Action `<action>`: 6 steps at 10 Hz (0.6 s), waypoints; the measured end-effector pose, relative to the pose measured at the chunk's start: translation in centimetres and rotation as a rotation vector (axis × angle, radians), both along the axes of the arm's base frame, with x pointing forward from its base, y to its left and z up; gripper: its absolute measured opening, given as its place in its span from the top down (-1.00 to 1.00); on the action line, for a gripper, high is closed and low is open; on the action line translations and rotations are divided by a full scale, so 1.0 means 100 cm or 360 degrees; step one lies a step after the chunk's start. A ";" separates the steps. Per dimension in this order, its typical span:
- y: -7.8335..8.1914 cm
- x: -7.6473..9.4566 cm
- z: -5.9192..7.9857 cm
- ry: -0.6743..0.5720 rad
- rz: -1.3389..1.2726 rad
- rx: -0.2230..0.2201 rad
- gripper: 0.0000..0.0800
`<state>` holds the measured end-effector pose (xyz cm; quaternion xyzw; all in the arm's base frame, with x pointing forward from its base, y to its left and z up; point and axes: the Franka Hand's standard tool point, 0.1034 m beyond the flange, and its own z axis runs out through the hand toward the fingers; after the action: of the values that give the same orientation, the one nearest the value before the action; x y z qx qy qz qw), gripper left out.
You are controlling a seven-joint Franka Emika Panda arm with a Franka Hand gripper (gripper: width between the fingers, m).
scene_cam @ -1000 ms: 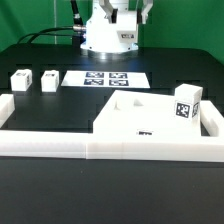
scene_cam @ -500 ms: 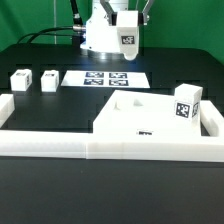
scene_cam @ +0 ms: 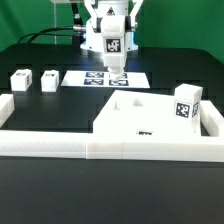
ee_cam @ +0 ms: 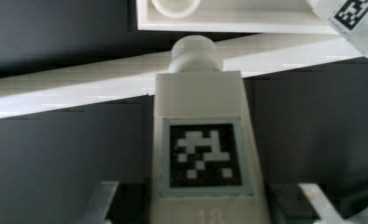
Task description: Assemble square table
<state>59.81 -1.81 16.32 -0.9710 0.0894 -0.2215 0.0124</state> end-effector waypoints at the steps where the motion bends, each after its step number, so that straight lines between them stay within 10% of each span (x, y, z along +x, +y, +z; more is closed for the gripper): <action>1: -0.003 0.001 0.000 -0.0119 0.0003 -0.0073 0.27; 6: -0.014 -0.006 -0.021 -0.0215 -0.0008 -0.0187 0.27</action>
Offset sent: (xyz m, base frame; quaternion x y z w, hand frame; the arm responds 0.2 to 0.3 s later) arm -0.0063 -0.0011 -0.0147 -0.0072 0.0108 -0.0141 0.9998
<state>59.24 -3.16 14.20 -0.9527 0.0777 -0.2913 -0.0392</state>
